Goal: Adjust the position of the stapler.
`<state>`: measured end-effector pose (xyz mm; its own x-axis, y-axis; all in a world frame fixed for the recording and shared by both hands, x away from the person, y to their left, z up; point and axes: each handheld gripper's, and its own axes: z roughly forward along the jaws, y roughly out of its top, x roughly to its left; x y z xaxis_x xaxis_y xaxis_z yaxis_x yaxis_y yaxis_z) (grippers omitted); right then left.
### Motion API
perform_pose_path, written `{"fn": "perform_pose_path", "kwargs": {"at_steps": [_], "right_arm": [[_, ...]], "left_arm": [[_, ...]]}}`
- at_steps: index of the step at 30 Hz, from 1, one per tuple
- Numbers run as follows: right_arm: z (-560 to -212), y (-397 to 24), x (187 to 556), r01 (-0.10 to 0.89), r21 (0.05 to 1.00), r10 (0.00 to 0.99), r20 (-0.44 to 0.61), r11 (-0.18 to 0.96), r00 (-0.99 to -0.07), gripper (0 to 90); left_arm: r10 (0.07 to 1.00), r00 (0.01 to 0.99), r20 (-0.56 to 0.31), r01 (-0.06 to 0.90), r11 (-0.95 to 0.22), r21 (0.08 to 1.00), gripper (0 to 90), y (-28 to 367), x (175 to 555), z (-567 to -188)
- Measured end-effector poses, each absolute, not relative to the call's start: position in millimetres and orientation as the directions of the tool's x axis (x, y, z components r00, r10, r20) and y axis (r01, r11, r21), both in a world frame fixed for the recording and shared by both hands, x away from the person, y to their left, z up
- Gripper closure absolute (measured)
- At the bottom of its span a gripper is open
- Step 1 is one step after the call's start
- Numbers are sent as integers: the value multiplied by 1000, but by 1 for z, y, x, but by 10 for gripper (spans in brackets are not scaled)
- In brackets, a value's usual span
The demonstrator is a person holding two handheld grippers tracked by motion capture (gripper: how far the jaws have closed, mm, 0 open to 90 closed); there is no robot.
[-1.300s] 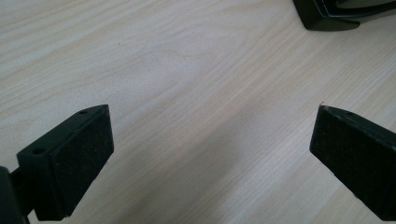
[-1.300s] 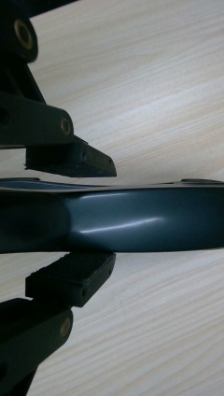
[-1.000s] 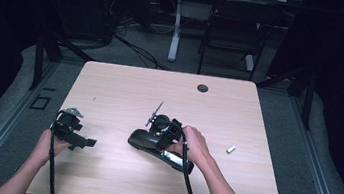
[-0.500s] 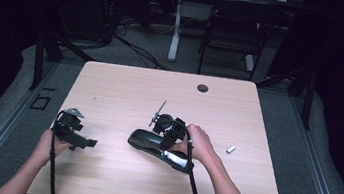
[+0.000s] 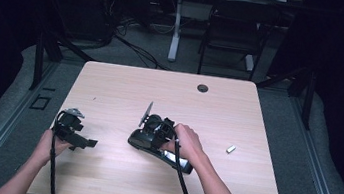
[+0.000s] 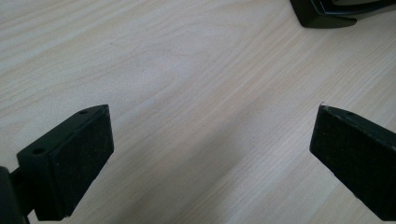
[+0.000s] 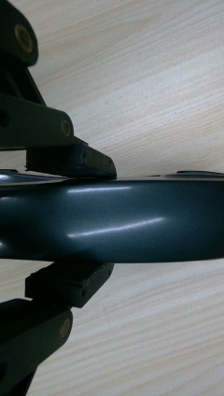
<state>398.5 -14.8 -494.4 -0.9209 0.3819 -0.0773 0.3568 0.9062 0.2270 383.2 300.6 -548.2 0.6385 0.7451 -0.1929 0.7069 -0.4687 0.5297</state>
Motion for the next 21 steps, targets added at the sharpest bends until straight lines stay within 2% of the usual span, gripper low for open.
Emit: {"fn": "perform_pose_path", "kwargs": {"at_steps": [5, 10, 21], "right_arm": [[-495, -19, 400, 344, 247, 367, -56, 906, -928, 525], [-494, -28, 402, 312, 213, 326, -35, 926, -945, 537], [-497, -32, 397, 280, 206, 299, -65, 937, -952, 547]], "left_arm": [[747, 637, -191, 708, -468, 529, 0, 302, 383, -548], [749, 634, -194, 710, -464, 530, 0, 301, 383, -549], [747, 636, -193, 708, -467, 529, 0, 300, 383, -548]]}}
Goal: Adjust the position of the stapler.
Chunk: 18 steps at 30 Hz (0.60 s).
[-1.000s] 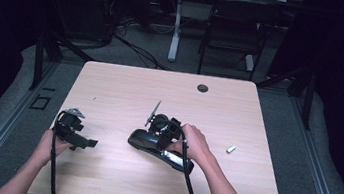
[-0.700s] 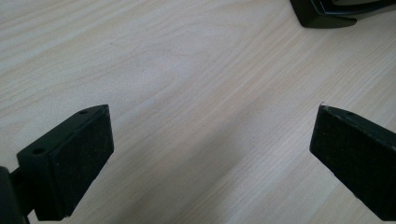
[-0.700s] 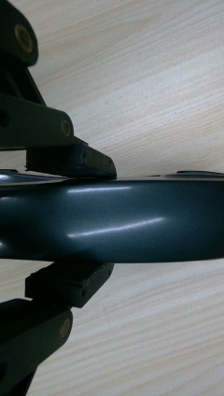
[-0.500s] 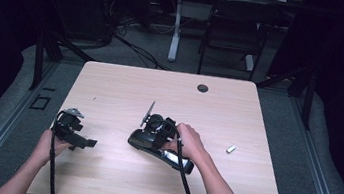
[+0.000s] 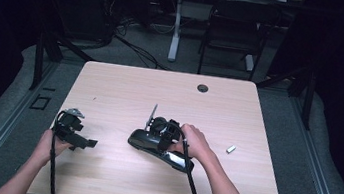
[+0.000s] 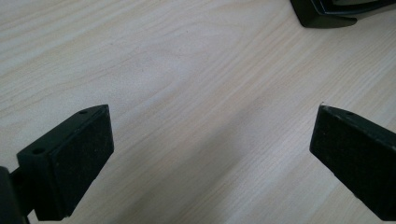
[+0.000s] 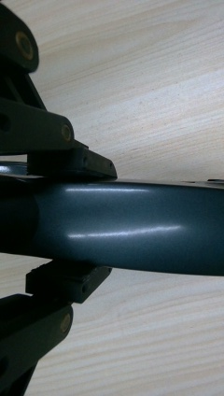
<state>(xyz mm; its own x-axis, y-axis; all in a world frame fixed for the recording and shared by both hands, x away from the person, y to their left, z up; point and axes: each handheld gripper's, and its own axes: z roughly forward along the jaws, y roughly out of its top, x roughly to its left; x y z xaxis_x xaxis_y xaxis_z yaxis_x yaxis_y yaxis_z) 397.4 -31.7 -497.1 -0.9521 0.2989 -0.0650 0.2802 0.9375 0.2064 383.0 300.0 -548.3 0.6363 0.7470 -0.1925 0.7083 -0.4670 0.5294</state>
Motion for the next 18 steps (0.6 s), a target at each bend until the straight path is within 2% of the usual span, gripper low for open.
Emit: {"fn": "perform_pose_path", "kwargs": {"at_steps": [3, 11, 18], "right_arm": [[-498, -34, 398, 275, 216, 293, -57, 937, -955, 547], [-497, -38, 396, 175, 197, 187, -44, 965, -981, 548], [-498, -44, 391, 128, 212, 135, -18, 969, -991, 548]], "left_arm": [[748, 635, -194, 710, -466, 528, 0, 301, 383, -549], [747, 636, -193, 708, -466, 530, 0, 302, 383, -548], [742, 643, -188, 703, -475, 530, 0, 302, 383, -547]]}}
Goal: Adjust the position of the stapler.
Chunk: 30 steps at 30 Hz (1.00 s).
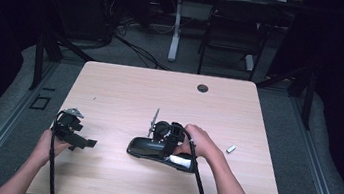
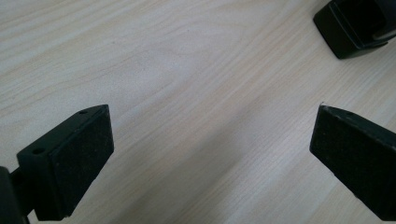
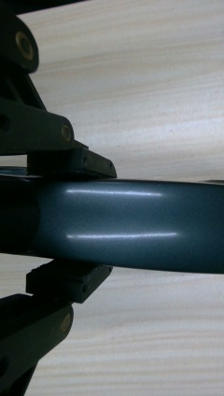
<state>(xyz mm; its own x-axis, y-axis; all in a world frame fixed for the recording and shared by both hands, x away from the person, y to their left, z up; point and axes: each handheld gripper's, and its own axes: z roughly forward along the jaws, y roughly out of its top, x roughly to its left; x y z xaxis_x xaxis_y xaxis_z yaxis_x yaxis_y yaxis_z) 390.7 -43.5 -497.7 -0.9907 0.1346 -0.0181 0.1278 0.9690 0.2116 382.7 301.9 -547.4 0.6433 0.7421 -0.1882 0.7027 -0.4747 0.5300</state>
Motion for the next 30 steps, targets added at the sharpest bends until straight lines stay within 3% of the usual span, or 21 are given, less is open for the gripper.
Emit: {"fn": "perform_pose_path", "kwargs": {"at_steps": [30], "right_arm": [[-501, -69, 368, 76, 272, 67, 41, 959, -997, 557]], "left_arm": [[742, 643, -188, 705, -479, 524, 0, 300, 382, -549]]}}
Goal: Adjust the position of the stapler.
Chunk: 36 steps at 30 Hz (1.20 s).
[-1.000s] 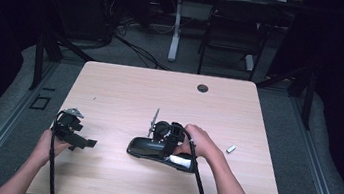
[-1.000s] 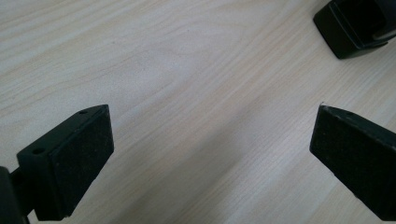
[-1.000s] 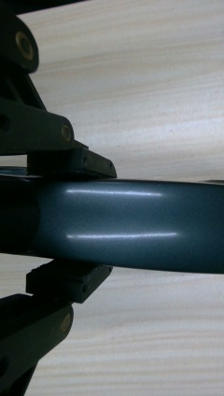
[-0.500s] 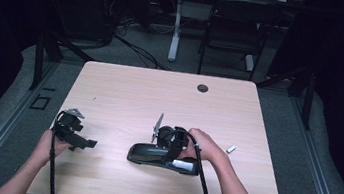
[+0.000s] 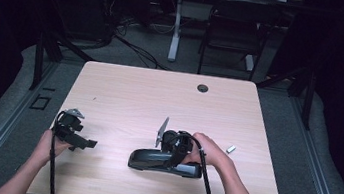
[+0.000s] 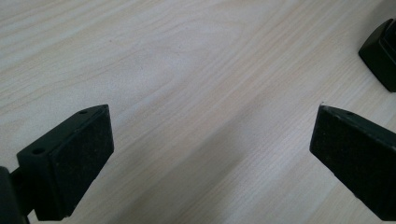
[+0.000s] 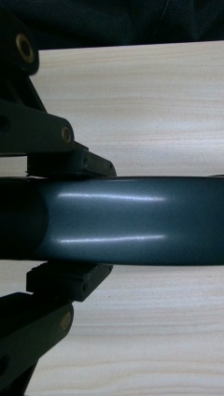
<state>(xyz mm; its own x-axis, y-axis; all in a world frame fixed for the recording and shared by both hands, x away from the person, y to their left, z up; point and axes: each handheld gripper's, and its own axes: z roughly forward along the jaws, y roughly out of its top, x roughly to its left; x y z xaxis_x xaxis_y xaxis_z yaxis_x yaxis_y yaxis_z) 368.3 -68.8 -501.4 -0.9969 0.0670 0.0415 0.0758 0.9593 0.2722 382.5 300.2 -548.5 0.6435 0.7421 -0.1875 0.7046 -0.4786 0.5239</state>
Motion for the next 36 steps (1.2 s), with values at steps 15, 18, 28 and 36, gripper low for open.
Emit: {"fn": "perform_pose_path", "kwargs": {"at_steps": [15, 18, 28, 36], "right_arm": [[-502, -71, 366, 88, 278, 80, 42, 956, -996, 554], [-503, -73, 365, 110, 294, 103, 40, 949, -994, 551], [-495, -82, 360, 239, 386, 246, 32, 891, -969, 380], [-481, -99, 350, 316, 471, 358, 0, 824, -934, 203]], "left_arm": [[738, 649, -186, 700, -483, 526, 0, 298, 382, -548], [736, 651, -186, 698, -484, 529, 0, 297, 382, -547], [736, 650, -192, 696, -474, 540, 0, 297, 381, -546], [735, 649, -196, 688, -457, 564, 0, 293, 379, -542]]}}
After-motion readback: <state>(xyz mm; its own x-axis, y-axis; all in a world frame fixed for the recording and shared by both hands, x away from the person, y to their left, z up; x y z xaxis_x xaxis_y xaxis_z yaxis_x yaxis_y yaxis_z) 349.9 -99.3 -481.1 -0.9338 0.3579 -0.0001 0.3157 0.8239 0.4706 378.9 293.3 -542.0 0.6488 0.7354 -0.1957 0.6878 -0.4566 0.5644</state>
